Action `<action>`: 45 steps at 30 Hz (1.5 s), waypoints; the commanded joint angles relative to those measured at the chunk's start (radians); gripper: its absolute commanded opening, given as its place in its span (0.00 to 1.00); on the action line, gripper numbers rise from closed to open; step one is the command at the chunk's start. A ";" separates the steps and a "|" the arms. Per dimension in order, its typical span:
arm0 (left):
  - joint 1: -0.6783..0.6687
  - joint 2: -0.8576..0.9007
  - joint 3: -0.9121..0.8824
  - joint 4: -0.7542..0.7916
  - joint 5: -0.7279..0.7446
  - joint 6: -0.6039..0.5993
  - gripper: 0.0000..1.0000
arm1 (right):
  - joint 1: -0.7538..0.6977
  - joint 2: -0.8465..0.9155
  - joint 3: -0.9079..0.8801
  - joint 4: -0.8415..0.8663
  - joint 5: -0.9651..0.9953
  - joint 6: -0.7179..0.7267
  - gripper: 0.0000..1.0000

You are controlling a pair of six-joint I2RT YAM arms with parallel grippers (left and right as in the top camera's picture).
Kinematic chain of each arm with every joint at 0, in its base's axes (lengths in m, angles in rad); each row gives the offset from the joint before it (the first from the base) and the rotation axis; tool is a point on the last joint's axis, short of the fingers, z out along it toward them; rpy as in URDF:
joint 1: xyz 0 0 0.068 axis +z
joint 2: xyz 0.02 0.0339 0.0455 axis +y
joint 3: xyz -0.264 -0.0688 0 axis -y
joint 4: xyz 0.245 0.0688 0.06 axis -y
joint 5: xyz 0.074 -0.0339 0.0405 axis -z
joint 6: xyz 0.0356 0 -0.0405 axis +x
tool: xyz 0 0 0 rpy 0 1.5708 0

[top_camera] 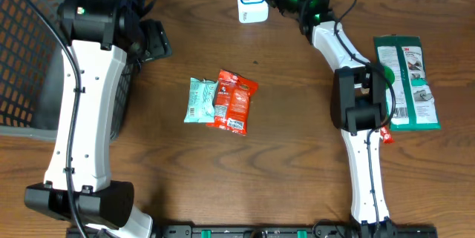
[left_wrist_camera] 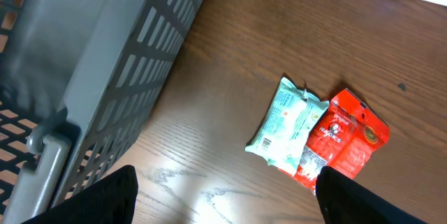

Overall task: Scan the item barcode
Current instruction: 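Hold the orange box against the scanner with the right gripper, then carry the orange box right and set it beside the jar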

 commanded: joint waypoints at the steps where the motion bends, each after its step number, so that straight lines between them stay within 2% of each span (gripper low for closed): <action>1: 0.000 -0.006 0.003 -0.004 -0.016 0.013 0.82 | -0.023 -0.226 0.015 -0.147 -0.057 -0.044 0.01; 3: 0.000 -0.006 0.003 -0.004 -0.016 0.013 0.82 | -0.024 -0.302 0.015 -0.284 -0.052 -0.123 0.01; 9: 0.000 -0.006 0.003 -0.004 -0.016 0.013 0.82 | -0.037 -0.573 0.015 -0.820 0.001 -0.520 0.01; 10: 0.000 -0.006 0.003 -0.004 -0.016 0.013 0.82 | -0.053 -0.630 0.015 -0.967 0.063 -0.612 0.01; 13: 0.000 -0.006 0.003 -0.004 -0.016 0.013 0.82 | -0.095 -0.695 0.015 -1.189 0.225 -0.741 0.01; 19: 0.000 -0.006 0.003 -0.004 -0.016 0.013 0.82 | -0.188 -0.692 0.013 -1.545 0.636 -0.888 0.01; 22: 0.000 -0.006 0.003 -0.004 -0.016 0.013 0.82 | -0.220 -0.657 -0.005 -1.685 0.854 -0.890 0.01; 27: 0.000 -0.006 0.003 -0.004 -0.016 0.013 0.82 | -0.237 -0.633 -0.142 -1.670 0.932 -0.884 0.01; 29: 0.000 -0.006 0.003 -0.004 -0.016 0.013 0.82 | -0.238 -0.633 -0.208 -1.653 1.059 -0.856 0.01; 31: 0.000 -0.006 0.003 -0.004 -0.016 0.013 0.82 | -0.239 -0.633 -0.300 -1.646 1.239 -0.768 0.01; 33: 0.000 -0.006 0.003 -0.004 -0.016 0.013 0.82 | -0.246 -0.633 -0.355 -1.640 1.305 -0.739 0.01; 40: 0.000 -0.006 0.003 -0.004 -0.016 0.013 0.82 | -0.312 -0.633 -0.505 -1.520 1.349 -0.725 0.01; 41: 0.000 -0.006 0.003 -0.004 -0.016 0.013 0.82 | -0.323 -0.633 -0.509 -1.514 1.346 -0.725 0.09; 43: 0.000 -0.006 0.003 -0.004 -0.016 0.013 0.82 | -0.340 -0.633 -0.509 -1.513 1.339 -0.725 0.33; 44: 0.000 -0.006 0.003 -0.004 -0.016 0.013 0.82 | -0.344 -0.634 -0.509 -1.513 1.338 -0.725 0.37; 45: 0.000 -0.006 0.003 -0.004 -0.016 0.013 0.82 | -0.348 -0.634 -0.509 -1.512 1.334 -0.725 0.50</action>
